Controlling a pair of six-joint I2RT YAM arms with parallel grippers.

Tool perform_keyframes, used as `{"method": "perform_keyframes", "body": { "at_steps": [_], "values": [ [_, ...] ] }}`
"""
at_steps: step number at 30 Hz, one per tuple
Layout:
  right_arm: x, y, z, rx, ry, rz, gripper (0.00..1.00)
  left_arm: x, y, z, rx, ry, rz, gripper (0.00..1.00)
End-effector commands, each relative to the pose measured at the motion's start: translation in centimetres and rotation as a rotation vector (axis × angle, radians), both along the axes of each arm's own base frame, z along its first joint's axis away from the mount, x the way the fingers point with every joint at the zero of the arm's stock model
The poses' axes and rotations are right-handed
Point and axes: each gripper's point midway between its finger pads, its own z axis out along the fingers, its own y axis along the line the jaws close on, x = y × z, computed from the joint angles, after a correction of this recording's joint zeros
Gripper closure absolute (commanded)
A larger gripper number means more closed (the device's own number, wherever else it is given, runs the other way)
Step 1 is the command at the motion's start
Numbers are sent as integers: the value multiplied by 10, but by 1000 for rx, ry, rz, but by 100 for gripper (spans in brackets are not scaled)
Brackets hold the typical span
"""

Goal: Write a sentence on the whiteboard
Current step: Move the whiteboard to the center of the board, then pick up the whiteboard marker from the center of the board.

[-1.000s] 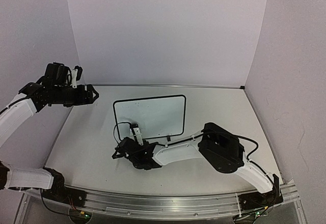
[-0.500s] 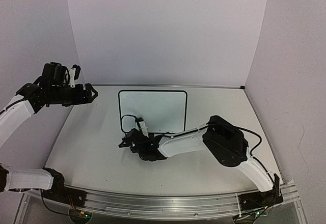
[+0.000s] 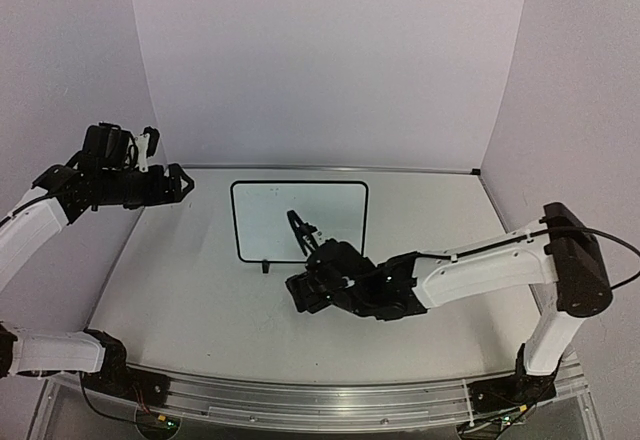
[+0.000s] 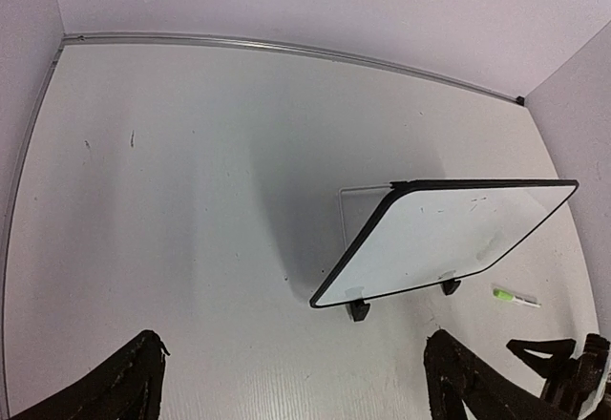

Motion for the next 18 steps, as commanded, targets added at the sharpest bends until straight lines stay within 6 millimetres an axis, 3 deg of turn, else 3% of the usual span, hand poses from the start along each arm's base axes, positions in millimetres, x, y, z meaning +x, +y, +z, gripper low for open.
{"method": "perform_keyframes", "body": {
  "at_steps": [1,7,14,18],
  "values": [
    [3,-63,-11,-99,105,23,23,3,-14,4,-48,-37,-74,6],
    [21,-143,-33,-125,276,-56,29,1,-34,-3,-100,-22,-180,6],
    [47,-196,-57,-127,423,-144,33,-5,-46,0,-147,-35,-246,6],
    [60,-213,-80,-130,510,-192,38,-8,-48,0,-139,-30,-267,6]
  ]
}}
